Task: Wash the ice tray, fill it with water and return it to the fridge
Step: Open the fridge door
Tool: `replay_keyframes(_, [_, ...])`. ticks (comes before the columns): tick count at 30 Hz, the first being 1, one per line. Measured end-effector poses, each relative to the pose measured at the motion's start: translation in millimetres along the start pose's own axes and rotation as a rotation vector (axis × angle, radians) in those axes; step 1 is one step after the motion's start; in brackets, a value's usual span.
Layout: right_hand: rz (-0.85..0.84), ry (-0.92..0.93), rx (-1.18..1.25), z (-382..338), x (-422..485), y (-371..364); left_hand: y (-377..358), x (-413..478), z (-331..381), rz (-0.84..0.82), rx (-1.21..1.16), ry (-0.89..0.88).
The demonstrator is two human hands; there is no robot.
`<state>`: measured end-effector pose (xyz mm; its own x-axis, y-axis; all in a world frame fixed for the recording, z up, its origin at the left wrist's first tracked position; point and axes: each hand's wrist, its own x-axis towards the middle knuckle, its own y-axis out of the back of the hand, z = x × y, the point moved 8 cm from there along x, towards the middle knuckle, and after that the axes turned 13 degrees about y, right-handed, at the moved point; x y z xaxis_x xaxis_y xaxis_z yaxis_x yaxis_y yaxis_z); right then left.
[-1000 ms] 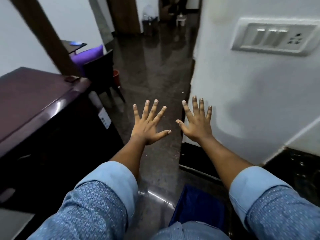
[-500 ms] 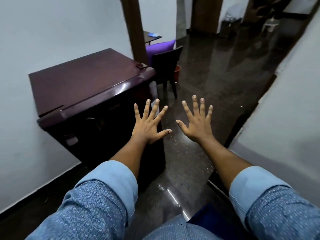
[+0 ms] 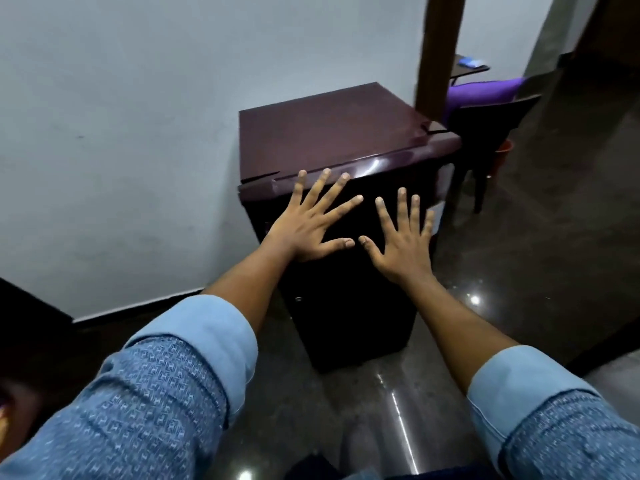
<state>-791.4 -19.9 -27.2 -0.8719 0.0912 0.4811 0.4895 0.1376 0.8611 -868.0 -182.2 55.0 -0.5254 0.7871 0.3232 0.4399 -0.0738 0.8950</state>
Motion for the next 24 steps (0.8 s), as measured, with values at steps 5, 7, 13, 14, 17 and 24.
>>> replay_keyframes(5, [0.091, 0.037, 0.168, -70, 38, -13, 25, -3, -48, 0.056, 0.095, -0.116])
replay_keyframes(7, [0.135, -0.002, 0.260, -95, 49, -16, 30, 0, -72, 0.061, 0.119, -0.165])
replay_keyframes(13, [0.274, -0.246, 0.682, -138, 74, -38, 42, 29, -149, 0.078, 0.168, -0.314])
replay_keyframes(14, [0.255, -0.312, 0.734, -141, 79, -48, 43, 38, -162, 0.076, 0.166, -0.333])
replay_keyframes(17, [0.180, -0.454, 0.758, -152, 93, -73, 37, 65, -198, 0.039, 0.149, -0.394])
replay_keyframes(24, [0.123, -0.736, 0.751, -162, 85, -114, -21, 111, -248, -0.149, 0.125, -0.458])
